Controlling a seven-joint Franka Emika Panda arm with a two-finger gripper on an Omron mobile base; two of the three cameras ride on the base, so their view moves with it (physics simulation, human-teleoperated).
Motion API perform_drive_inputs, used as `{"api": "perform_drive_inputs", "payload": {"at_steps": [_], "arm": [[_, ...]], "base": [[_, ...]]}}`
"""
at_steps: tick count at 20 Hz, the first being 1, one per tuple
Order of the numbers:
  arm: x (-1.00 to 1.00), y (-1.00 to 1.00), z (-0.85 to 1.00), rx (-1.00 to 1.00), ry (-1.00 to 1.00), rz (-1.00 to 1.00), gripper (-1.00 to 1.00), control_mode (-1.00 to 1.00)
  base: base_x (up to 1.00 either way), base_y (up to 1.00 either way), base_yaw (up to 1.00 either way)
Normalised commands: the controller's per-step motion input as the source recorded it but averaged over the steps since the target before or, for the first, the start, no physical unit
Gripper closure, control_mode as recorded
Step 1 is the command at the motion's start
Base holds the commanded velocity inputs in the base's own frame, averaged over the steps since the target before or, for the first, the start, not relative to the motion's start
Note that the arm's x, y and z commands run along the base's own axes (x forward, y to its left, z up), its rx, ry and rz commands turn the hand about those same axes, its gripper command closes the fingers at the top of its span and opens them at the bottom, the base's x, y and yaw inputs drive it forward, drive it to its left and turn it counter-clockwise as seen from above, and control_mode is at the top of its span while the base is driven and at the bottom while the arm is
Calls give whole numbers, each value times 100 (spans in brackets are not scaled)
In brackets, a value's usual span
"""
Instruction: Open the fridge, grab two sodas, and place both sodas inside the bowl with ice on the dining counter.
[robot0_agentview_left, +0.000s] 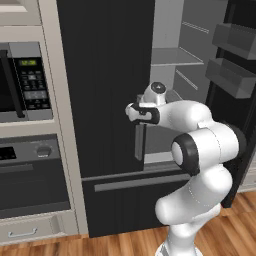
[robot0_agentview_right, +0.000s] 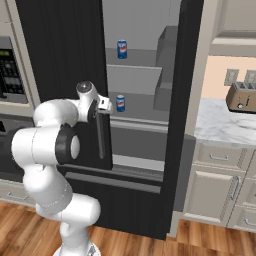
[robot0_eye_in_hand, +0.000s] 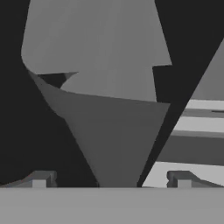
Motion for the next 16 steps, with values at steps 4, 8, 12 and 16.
{"api": "perform_drive_inputs", "payload": {"at_steps": [4, 8, 12, 16], "arm": [[46, 0, -22, 2, -1, 0, -100, -100], [40, 1, -22, 2, 0, 0, 100, -100], [-5, 5, -13, 0, 6, 0, 100, -100], [-79, 6, -12, 1, -4, 1, 100, -100]], "base": [[0, 0, 0], [0, 0, 0], [0, 0, 0], [0, 0, 0]]}}
